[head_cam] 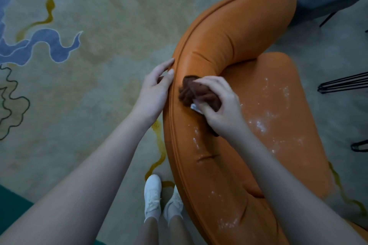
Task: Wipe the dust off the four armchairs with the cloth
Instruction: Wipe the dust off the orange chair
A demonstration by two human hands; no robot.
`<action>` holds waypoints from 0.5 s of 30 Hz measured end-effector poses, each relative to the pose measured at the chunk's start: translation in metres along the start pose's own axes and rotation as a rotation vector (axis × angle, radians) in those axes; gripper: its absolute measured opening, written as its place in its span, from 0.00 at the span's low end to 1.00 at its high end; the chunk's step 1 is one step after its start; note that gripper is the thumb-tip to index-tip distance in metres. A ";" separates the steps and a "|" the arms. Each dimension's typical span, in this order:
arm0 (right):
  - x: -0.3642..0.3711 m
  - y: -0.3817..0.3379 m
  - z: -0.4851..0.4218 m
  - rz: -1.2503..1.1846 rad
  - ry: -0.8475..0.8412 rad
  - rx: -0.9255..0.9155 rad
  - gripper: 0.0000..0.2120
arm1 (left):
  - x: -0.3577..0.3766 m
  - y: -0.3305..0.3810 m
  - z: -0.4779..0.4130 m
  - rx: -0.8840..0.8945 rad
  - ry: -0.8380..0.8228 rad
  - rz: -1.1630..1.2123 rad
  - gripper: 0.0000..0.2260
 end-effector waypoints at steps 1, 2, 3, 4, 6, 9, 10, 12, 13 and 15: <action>0.005 -0.002 0.006 -0.013 -0.047 -0.011 0.16 | 0.001 0.002 0.000 0.010 0.001 -0.002 0.14; 0.008 -0.004 0.013 -0.029 -0.088 -0.027 0.17 | 0.001 0.003 0.000 0.019 -0.001 -0.004 0.15; 0.008 -0.007 0.019 -0.047 -0.120 -0.041 0.17 | 0.001 0.002 0.000 0.022 -0.004 -0.003 0.14; 0.006 -0.009 0.024 -0.064 -0.137 -0.050 0.16 | 0.002 0.002 0.000 0.021 -0.006 0.000 0.14; -0.005 -0.008 0.023 -0.080 -0.094 -0.048 0.15 | 0.001 -0.001 -0.001 0.016 -0.002 0.016 0.14; -0.021 -0.004 -0.001 -0.019 0.078 -0.038 0.13 | 0.000 -0.004 -0.001 -0.012 -0.002 0.038 0.14; -0.022 -0.004 -0.012 -0.007 0.115 -0.037 0.12 | -0.001 -0.004 -0.001 -0.015 -0.003 0.034 0.14; -0.016 -0.005 -0.032 -0.001 0.130 -0.042 0.12 | -0.001 -0.004 -0.003 -0.012 -0.007 0.037 0.14; -0.010 -0.007 -0.040 0.000 0.102 -0.053 0.12 | -0.001 -0.005 -0.003 -0.016 -0.005 0.047 0.15; 0.002 -0.012 -0.048 0.014 0.003 -0.100 0.12 | -0.003 -0.004 -0.002 -0.027 0.004 0.050 0.15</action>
Point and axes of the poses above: each hand's wrist, its own z-axis away from the middle knuckle, its own x-axis out of the palm, y = z × x, the point moved 8 cm from there along -z, towards the middle knuckle, and after that the axes turned 4 degrees about -y, right-handed, at the moved point
